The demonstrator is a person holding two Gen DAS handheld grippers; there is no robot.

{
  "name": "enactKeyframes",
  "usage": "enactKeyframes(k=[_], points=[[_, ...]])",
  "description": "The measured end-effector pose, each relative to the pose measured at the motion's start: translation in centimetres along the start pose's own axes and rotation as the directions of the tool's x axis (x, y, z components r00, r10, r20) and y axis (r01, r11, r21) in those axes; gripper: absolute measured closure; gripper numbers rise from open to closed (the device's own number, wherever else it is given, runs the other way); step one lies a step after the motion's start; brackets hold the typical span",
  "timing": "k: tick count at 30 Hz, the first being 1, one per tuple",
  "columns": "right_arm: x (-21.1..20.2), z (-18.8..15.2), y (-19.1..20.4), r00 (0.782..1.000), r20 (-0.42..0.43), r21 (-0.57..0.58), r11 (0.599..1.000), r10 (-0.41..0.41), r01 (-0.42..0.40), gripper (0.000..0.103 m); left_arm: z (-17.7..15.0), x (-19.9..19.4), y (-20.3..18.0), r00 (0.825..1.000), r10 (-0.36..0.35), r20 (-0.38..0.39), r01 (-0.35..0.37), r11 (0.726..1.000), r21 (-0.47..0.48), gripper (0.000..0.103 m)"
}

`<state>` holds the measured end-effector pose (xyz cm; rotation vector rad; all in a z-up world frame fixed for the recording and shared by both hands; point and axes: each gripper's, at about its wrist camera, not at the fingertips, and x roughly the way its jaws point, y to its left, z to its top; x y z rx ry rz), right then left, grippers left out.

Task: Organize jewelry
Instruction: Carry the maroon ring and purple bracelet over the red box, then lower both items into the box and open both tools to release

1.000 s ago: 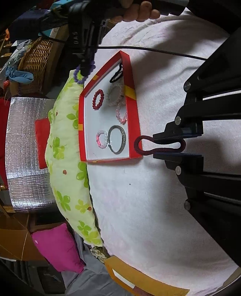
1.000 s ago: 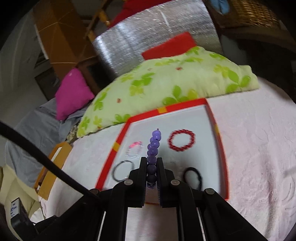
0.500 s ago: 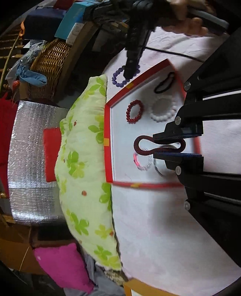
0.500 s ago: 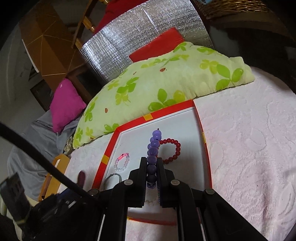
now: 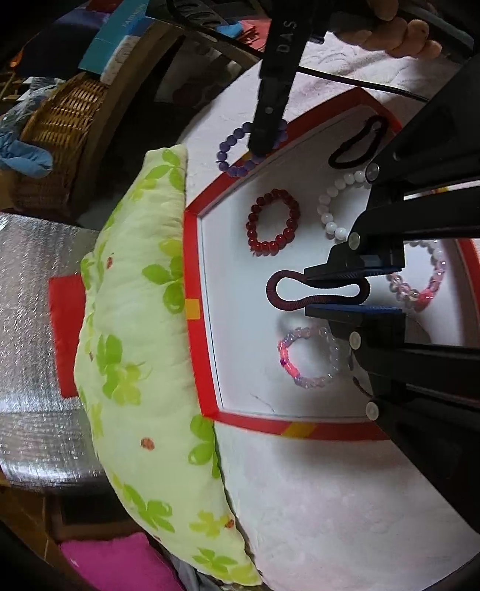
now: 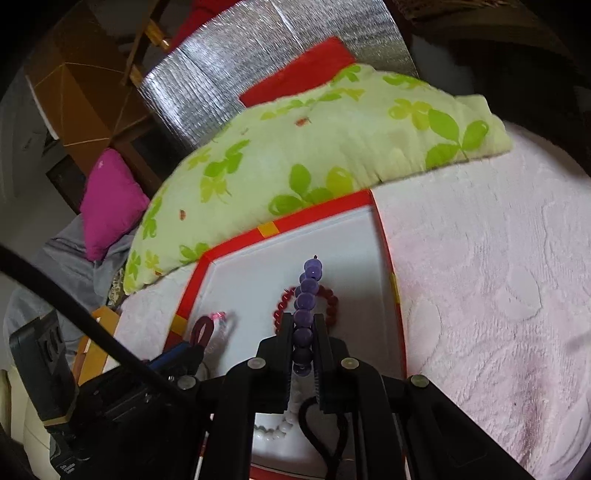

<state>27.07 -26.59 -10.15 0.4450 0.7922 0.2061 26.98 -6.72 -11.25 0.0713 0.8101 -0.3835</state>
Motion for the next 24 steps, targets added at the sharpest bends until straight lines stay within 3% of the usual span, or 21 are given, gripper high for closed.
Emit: enactKeyframes(k=[13, 24], points=[[1.4, -0.9, -1.6, 0.994, -0.077, 0.055, 0.995, -0.079, 0.084, 0.092, 0.4, 2.7, -0.5, 0.996, -0.014, -0.088, 0.016, 1.0, 0.019, 0.09], [1.9, -1.2, -1.8, 0.991, -0.09, 0.056, 0.992, -0.104, 0.109, 0.092, 0.3, 3.2, -0.6, 0.994, 0.016, -0.112, -0.013, 0.999, 0.03, 0.09]])
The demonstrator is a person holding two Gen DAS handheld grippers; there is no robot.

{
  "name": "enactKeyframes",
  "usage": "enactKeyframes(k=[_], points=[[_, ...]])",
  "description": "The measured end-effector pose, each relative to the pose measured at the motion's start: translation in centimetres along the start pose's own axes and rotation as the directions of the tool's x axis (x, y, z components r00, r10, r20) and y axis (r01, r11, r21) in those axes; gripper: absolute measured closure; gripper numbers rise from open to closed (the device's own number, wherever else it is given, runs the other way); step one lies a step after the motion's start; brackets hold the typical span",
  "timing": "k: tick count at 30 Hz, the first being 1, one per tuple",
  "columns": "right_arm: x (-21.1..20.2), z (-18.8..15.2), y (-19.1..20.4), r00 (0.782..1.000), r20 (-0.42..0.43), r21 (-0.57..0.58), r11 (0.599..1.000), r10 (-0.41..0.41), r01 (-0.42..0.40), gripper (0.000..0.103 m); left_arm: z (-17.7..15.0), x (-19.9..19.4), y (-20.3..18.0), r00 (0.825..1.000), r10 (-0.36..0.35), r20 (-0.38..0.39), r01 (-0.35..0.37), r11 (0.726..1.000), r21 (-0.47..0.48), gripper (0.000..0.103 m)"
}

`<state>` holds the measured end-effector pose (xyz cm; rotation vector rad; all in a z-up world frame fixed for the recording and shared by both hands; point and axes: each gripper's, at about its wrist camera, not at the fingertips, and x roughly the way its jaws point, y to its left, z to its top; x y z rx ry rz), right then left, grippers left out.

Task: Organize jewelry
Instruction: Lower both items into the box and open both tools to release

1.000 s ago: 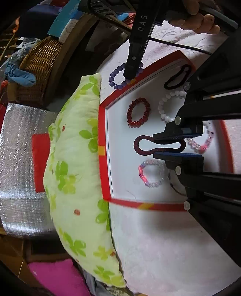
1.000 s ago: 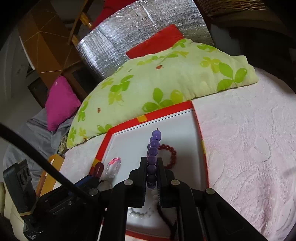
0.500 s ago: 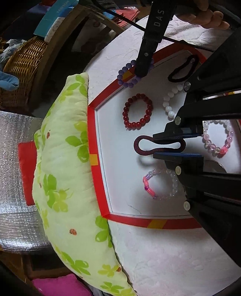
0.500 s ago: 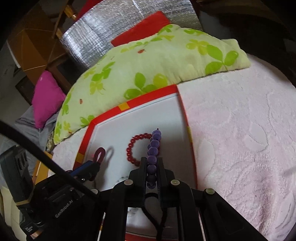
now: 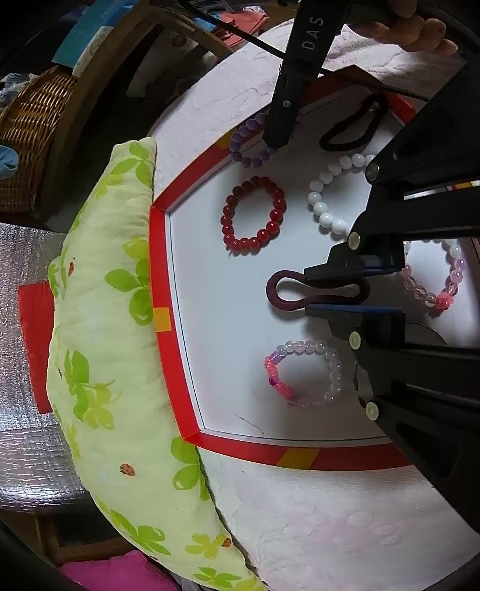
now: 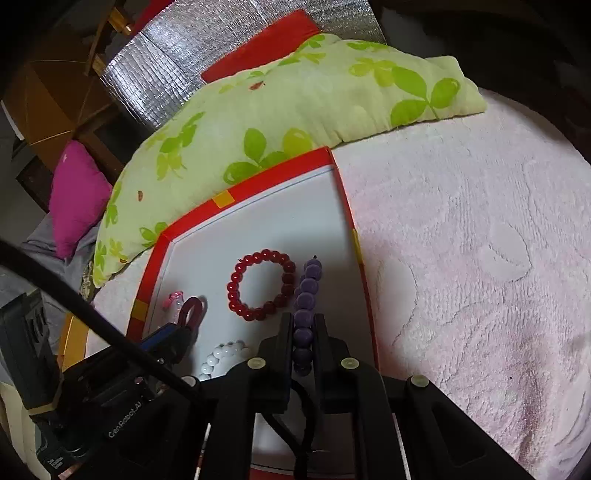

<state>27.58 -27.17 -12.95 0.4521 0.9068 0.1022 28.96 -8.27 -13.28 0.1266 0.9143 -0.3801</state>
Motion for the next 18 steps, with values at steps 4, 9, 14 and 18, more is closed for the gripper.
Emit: enactKeyframes(k=[4, 9, 14, 18], points=[[0.07, -0.01, -0.09, 1.0, -0.003, 0.003, 1.0, -0.003, 0.003, 0.092, -0.03, 0.37, 0.01, 1.0, 0.011, -0.017, -0.011, 1.0, 0.001, 0.089], [0.06, -0.07, -0.11, 1.0, -0.003, 0.002, 1.0, -0.005, 0.005, 0.091, 0.01, 0.4, 0.21, 0.999, 0.026, -0.018, -0.026, 1.0, -0.004, 0.077], [-0.04, -0.04, -0.15, 1.0, -0.005, 0.004, 1.0, -0.007, 0.007, 0.091, -0.08, 0.32, 0.17, 0.999, 0.045, -0.019, -0.045, 0.999, -0.007, 0.059], [-0.11, -0.11, -0.14, 1.0, -0.022, 0.011, 1.0, -0.002, 0.002, 0.091, -0.26, -0.18, 0.07, 0.998, 0.068, -0.004, -0.068, 0.998, -0.005, 0.046]])
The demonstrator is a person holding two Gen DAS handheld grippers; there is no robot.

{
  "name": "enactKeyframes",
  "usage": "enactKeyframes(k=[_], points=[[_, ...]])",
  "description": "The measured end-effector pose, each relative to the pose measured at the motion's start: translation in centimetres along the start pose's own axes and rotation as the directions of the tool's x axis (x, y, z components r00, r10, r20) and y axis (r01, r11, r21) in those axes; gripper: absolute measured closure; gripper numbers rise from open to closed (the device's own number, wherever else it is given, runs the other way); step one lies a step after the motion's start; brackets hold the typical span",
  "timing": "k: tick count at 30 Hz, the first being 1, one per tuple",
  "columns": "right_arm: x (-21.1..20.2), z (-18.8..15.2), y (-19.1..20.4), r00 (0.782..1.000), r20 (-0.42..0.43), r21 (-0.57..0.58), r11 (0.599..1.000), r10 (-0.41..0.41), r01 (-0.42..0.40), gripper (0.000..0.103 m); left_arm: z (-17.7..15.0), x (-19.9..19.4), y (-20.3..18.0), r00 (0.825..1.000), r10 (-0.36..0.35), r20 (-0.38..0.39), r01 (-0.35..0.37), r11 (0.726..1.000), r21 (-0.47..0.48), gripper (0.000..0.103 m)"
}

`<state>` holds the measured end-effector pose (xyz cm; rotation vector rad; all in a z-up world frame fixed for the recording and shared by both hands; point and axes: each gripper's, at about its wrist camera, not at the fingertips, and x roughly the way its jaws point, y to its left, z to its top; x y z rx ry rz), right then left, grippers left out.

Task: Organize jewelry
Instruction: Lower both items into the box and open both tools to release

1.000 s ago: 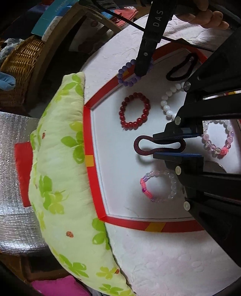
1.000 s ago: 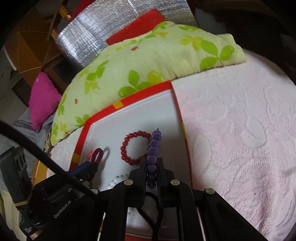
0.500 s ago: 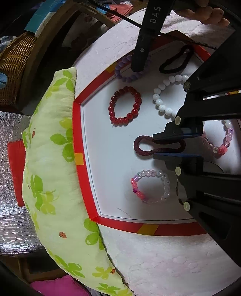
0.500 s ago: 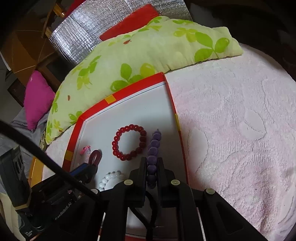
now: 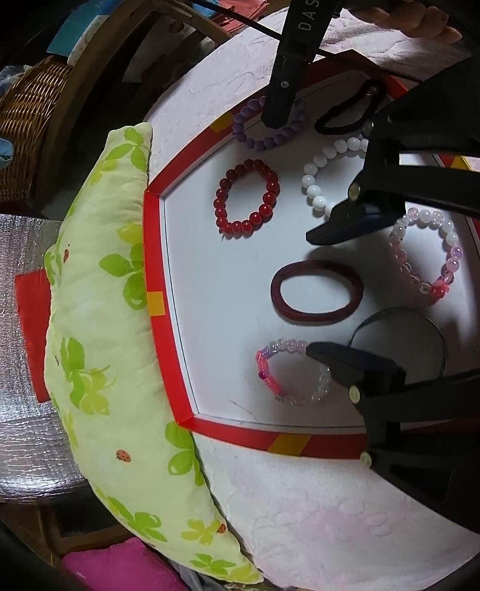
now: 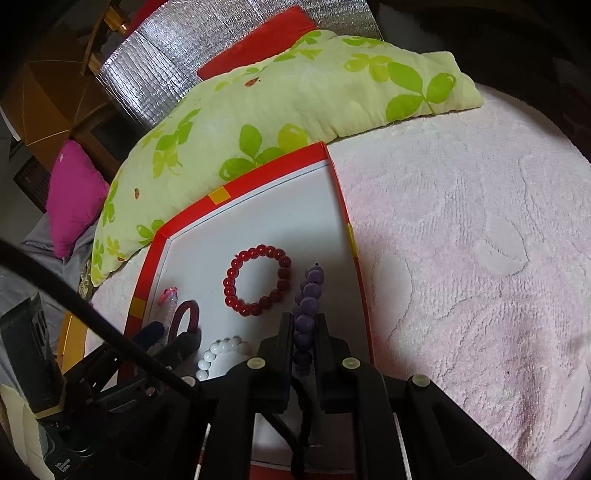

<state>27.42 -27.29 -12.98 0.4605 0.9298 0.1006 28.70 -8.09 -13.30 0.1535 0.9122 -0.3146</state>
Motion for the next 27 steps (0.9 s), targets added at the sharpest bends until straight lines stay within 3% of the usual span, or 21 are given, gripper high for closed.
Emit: enactKeyframes(k=[10, 12, 14, 16, 27], points=[[-0.8, -0.7, 0.7, 1.0, -0.009, -0.01, 1.0, 0.017, -0.017, 0.089, -0.8, -1.6, -0.1, 0.999, 0.037, 0.023, -0.037, 0.999, 0.008, 0.04], [-1.0, -0.7, 0.7, 1.0, -0.006, -0.004, 1.0, 0.013, -0.013, 0.08, -0.9, -1.9, -0.1, 0.999, 0.046, 0.026, -0.047, 0.999, 0.009, 0.04], [-1.2, -0.8, 0.7, 1.0, 0.0, 0.0, 1.0, 0.011, -0.011, 0.062, -1.0, -2.2, 0.1, 0.998, 0.054, 0.025, -0.054, 0.999, 0.003, 0.039], [-1.5, -0.9, 0.8, 1.0, 0.014, -0.002, 1.0, 0.01, -0.01, 0.056, -1.1, -2.4, 0.3, 0.998, 0.058, 0.021, -0.058, 0.998, -0.008, 0.039], [-2.2, -1.1, 1.6, 0.999, 0.037, -0.032, 0.999, 0.016, -0.015, 0.056, -1.3, -2.6, 1.2, 0.995, 0.103, 0.005, -0.103, 0.994, -0.039, 0.038]])
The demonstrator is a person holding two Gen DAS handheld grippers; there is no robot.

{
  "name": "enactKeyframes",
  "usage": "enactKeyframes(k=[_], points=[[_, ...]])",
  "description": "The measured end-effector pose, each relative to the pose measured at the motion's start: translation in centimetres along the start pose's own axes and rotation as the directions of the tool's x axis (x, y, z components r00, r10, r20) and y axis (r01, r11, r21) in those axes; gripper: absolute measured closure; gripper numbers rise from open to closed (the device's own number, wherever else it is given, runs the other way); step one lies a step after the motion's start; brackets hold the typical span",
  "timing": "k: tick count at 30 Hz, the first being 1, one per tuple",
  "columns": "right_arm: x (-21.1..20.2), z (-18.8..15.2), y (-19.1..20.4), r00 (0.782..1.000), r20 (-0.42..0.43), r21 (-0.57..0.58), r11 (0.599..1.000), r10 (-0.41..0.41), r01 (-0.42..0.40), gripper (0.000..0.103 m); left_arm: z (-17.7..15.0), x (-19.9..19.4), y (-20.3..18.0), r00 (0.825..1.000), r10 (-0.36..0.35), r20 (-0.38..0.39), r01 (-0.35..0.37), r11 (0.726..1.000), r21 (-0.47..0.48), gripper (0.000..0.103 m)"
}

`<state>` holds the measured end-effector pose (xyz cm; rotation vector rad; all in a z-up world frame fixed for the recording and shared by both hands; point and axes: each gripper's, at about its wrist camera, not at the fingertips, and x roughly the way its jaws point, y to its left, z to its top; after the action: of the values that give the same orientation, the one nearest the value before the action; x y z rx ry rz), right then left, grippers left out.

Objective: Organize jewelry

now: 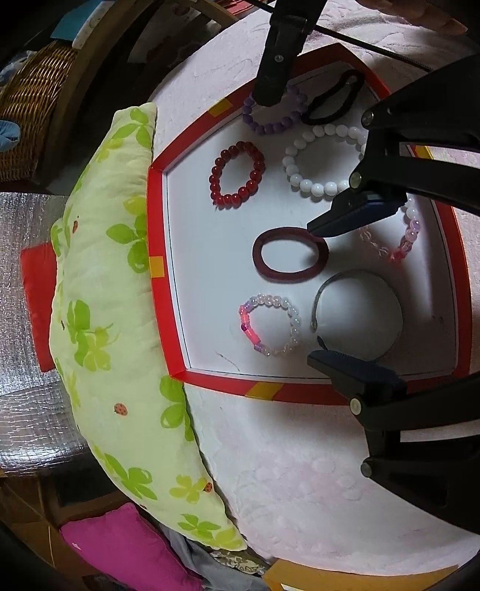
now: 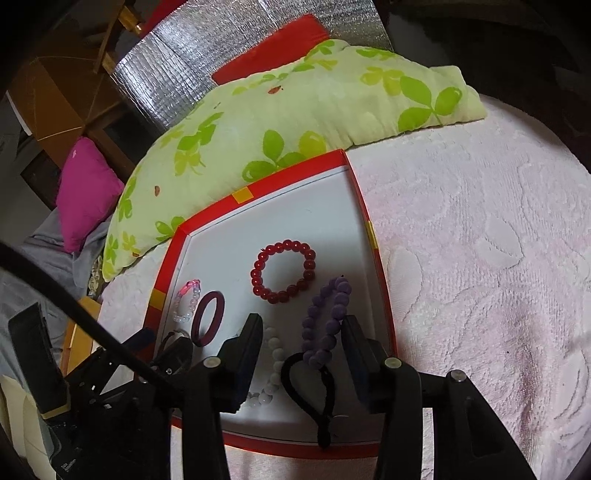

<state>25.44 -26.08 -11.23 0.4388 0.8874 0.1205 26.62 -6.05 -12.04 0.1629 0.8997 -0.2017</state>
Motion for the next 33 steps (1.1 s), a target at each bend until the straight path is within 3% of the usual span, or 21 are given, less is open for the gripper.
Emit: enactKeyframes(k=[9, 13, 22, 25, 33], points=[[-1.4, -0.7, 1.1, 0.999, 0.029, -0.066, 0.997, -0.027, 0.029, 0.055, -0.6, -1.8, 0.0, 0.999, 0.036, 0.029, -0.036, 0.999, 0.02, 0.038], [-2.2, -1.4, 1.3, 1.0, 0.025, -0.076, 0.997, -0.016, 0.018, 0.05, -1.2, -3.0, 0.1, 0.998, 0.058, 0.039, -0.059, 0.998, 0.013, 0.038], [-5.7, -3.6, 2.7, 0.996, 0.09, -0.137, 0.99, -0.022, 0.034, 0.049, -4.7, -7.1, 0.6, 0.992, 0.116, 0.045, -0.116, 0.993, -0.008, 0.037], [-6.7, -5.1, 3.1, 0.996, 0.09, -0.144, 0.989, -0.01, 0.023, 0.046, -6.0, -8.6, 0.8, 0.99, 0.138, 0.042, -0.137, 0.99, -0.026, 0.028], [-11.1, -10.3, 4.7, 0.994, 0.111, -0.218, 0.975, -0.017, 0.041, 0.045, -9.7, -14.4, 1.3, 0.977, 0.2, 0.078, -0.197, 0.979, -0.043, 0.028]])
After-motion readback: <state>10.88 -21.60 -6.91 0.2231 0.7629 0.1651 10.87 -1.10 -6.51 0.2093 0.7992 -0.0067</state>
